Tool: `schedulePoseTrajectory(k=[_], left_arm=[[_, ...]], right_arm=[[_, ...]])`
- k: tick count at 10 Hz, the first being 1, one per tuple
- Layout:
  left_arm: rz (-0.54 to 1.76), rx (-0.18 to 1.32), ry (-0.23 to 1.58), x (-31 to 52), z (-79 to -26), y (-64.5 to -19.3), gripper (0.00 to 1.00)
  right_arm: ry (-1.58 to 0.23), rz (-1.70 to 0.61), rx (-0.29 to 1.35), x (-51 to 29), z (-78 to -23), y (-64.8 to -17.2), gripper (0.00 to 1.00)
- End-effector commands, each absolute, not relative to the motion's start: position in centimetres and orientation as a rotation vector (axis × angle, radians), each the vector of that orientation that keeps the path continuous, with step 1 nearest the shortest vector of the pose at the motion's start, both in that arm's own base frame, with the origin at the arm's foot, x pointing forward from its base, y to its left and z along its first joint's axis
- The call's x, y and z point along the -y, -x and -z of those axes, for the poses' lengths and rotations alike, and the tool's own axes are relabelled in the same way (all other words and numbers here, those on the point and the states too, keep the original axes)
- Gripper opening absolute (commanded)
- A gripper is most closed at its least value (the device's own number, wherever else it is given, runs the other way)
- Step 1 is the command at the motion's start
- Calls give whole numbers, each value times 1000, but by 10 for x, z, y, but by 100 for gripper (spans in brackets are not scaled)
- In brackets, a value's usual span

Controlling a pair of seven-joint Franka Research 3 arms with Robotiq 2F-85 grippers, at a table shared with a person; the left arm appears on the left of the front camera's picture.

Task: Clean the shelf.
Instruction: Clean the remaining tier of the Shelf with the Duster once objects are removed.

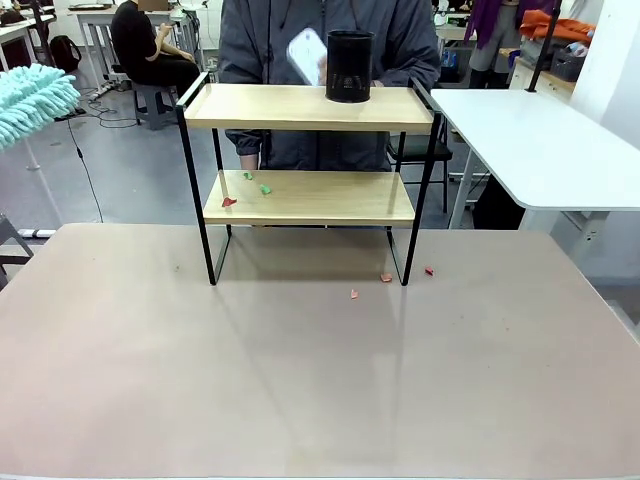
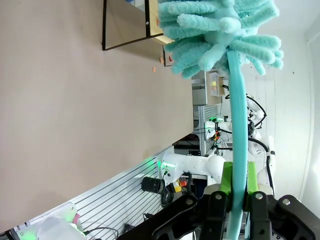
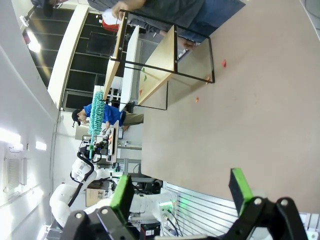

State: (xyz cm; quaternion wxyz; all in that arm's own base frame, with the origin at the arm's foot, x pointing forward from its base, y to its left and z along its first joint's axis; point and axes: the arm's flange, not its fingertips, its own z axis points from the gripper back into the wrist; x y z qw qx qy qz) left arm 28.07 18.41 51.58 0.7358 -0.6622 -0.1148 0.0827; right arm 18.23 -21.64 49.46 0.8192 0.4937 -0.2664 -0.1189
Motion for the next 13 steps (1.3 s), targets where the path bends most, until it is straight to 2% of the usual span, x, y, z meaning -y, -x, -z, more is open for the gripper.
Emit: schedulePoseTrajectory(k=[1, 3, 4, 5, 6, 8, 10, 12, 13], left_arm=[[-158, 260, 1452, -185, -517, -280, 13], [-182, 252, 1455, -184, -516, -281, 13], [-187, 320, 1368, -167, -538, -268, 13], [-86, 313, 1327, -137, -557, -242, 13], [113, 260, 1244, -109, -562, -217, 13], [330, 162, 1187, -72, -558, -192, 13], [486, -113, 1159, -36, -540, -189, 13], [472, -224, 1027, 14, -510, -210, 13], [439, -197, 1027, 27, -505, -219, 13]], right_arm=[[-1066, 232, 599, 215, -496, -184, 100], [-1066, 232, 599, 215, -496, -184, 100], [-1066, 232, 599, 215, -496, -184, 100], [-1066, 232, 599, 215, -496, -184, 100], [-1066, 232, 599, 215, -496, -184, 100], [-1066, 232, 599, 215, -496, -184, 100], [-1066, 232, 599, 215, -496, -184, 100], [-1066, 232, 599, 215, -496, -184, 100], [-1066, 232, 599, 215, -496, -184, 100]])
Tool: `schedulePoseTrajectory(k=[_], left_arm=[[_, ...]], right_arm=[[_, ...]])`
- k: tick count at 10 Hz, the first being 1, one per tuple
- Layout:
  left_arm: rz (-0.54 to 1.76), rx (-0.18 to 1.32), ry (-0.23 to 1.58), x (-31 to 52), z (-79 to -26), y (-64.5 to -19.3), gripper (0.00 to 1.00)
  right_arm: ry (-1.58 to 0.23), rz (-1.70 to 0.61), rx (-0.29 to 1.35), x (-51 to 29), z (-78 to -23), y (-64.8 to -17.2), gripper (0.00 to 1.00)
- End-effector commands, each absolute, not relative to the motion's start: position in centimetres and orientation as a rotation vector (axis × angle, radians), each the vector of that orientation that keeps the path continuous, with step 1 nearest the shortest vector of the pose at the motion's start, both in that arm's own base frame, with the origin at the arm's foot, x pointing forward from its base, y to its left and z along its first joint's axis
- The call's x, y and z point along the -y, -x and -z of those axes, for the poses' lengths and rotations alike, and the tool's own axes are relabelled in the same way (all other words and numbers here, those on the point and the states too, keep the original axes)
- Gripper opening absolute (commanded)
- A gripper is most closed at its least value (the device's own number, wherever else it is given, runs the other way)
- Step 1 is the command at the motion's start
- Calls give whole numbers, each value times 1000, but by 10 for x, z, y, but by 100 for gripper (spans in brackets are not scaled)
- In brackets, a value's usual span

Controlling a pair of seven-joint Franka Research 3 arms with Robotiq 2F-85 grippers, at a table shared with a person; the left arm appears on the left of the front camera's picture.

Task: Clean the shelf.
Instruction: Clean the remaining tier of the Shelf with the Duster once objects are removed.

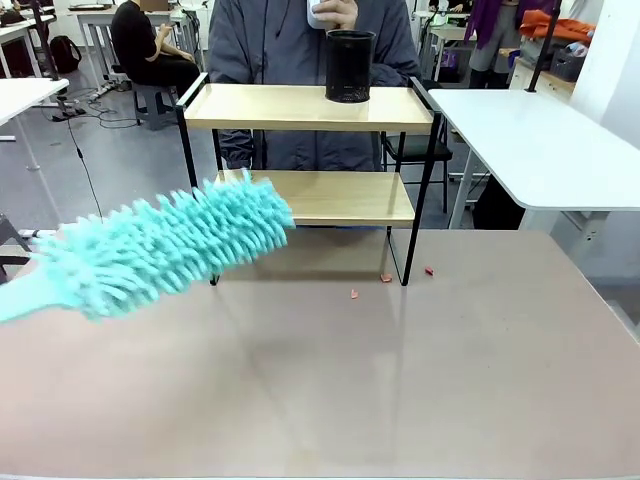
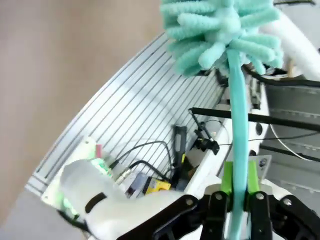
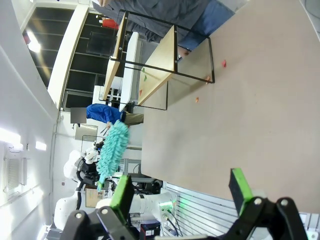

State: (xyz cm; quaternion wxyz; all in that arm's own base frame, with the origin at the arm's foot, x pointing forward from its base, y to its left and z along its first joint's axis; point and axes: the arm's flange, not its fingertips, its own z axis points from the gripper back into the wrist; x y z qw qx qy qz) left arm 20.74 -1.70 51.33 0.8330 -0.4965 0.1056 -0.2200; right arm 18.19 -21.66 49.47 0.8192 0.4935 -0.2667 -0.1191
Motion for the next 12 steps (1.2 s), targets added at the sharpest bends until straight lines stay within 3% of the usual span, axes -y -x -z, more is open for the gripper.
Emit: schedulePoseTrajectory(k=[1, 2, 3, 4, 7, 12], left_arm=[[325, -117, 1045, 27, -508, -228, 13], [466, -224, 1052, 17, -513, -207, 13], [418, -203, 1025, 24, -507, -224, 13], [258, -82, 1058, 23, -505, -233, 13], [205, 57, 992, 66, -500, -250, 13], [93, 161, 809, 113, -475, -280, 13]], right_arm=[[-1066, 232, 599, 215, -496, -184, 100], [-1066, 232, 599, 215, -496, -184, 100], [-1066, 232, 599, 215, -496, -184, 100], [-1066, 232, 599, 215, -496, -184, 100], [-1066, 232, 599, 215, -496, -184, 100], [-1066, 232, 599, 215, -496, -184, 100]])
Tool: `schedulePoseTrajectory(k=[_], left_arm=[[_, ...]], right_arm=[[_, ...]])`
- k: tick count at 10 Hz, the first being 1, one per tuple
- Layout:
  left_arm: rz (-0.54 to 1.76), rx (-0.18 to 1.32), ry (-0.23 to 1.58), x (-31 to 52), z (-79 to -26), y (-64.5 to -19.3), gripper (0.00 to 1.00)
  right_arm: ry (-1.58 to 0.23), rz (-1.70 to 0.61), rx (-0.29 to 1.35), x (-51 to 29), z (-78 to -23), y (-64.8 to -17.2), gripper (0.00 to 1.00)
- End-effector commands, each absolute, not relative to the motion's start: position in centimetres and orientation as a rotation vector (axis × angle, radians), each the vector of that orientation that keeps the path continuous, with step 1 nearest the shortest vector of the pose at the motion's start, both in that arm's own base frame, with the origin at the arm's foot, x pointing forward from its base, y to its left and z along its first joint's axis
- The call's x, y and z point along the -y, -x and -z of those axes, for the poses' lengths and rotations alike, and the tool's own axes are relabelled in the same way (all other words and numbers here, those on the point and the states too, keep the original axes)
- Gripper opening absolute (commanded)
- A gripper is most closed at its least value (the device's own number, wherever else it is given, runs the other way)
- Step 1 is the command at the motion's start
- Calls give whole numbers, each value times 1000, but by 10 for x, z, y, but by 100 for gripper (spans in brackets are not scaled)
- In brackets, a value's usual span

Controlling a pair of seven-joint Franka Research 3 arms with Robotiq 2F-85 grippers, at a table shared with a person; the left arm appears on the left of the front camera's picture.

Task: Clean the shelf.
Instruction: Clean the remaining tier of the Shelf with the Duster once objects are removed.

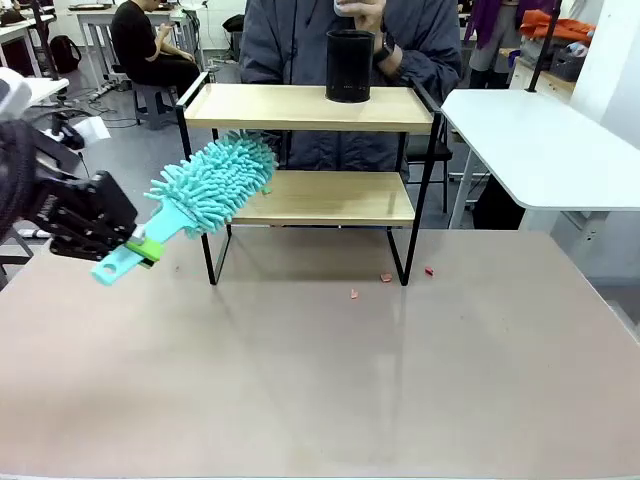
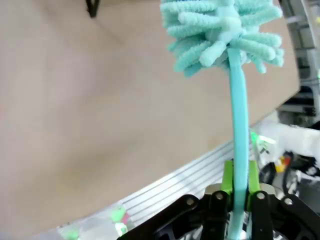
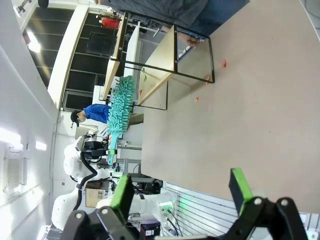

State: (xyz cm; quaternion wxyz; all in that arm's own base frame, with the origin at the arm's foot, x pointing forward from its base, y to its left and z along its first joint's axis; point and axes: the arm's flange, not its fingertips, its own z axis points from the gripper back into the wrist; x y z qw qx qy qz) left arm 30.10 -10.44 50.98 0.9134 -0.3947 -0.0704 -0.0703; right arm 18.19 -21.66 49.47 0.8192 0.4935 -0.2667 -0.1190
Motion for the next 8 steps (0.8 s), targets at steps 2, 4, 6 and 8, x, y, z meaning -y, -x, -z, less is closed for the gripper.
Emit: schedulePoseTrajectory(k=[2, 4, 6, 8], left_arm=[[36, 299, 725, 128, -464, -288, 13], [5, 352, 627, 143, -447, -301, 13], [-3, 355, 568, 152, -435, -312, 13], [-38, 367, 510, 158, -424, -324, 13]], right_arm=[[-1066, 232, 599, 215, -496, -184, 100], [-1066, 232, 599, 215, -496, -184, 100], [-1066, 232, 599, 215, -496, -184, 100], [-1066, 232, 599, 215, -496, -184, 100]])
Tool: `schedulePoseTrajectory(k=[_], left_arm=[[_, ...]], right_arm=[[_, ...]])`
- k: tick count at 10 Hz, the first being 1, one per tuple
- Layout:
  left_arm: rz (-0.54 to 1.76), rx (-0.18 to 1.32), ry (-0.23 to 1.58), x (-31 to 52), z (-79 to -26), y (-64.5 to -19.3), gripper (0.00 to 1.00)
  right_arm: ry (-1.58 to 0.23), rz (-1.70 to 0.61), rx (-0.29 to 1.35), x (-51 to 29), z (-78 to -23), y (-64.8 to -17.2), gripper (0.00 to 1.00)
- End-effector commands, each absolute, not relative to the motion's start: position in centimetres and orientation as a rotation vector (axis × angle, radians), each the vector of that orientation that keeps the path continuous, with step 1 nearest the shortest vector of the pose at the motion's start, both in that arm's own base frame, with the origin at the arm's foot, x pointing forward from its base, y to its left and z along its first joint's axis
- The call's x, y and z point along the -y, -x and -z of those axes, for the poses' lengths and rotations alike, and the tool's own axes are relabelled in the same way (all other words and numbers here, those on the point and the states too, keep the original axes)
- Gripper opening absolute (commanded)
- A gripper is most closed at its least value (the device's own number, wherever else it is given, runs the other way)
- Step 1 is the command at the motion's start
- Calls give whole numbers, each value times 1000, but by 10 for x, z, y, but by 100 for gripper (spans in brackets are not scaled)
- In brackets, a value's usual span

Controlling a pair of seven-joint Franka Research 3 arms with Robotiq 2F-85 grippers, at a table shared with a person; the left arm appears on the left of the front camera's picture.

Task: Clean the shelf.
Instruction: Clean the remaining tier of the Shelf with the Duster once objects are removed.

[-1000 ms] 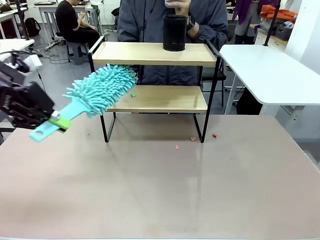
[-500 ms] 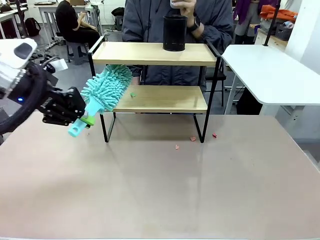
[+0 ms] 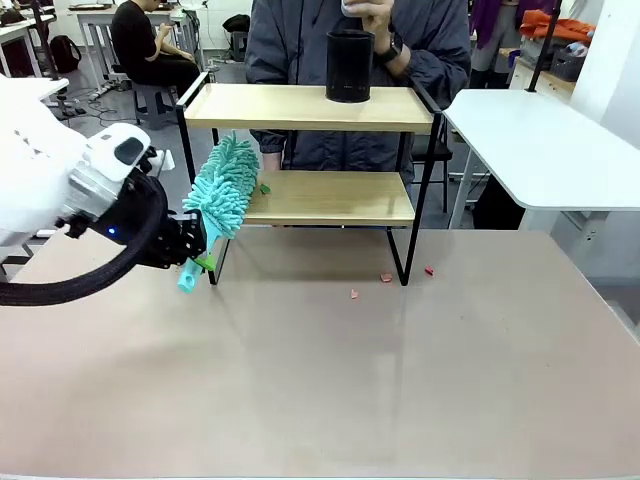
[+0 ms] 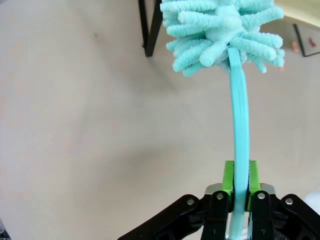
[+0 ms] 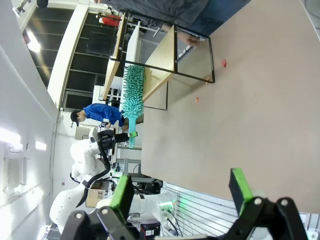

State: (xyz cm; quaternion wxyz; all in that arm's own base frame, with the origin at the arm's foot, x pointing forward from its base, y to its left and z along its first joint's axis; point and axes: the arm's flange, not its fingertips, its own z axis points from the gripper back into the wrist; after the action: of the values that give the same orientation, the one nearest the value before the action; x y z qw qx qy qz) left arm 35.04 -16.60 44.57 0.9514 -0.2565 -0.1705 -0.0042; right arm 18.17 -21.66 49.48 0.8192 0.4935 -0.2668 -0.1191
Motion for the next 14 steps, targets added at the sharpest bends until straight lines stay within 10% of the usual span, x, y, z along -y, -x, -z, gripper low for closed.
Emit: schedulePoseTrajectory(k=[1, 10, 14], left_arm=[[-57, 362, 494, 159, -421, -328, 13], [148, 118, 660, 157, -435, -305, 13], [457, -237, 767, 159, -439, -295, 13]], right_arm=[[-1066, 232, 599, 215, -496, -184, 100], [-1066, 232, 599, 215, -496, -184, 100], [-1066, 232, 599, 215, -496, -184, 100]])
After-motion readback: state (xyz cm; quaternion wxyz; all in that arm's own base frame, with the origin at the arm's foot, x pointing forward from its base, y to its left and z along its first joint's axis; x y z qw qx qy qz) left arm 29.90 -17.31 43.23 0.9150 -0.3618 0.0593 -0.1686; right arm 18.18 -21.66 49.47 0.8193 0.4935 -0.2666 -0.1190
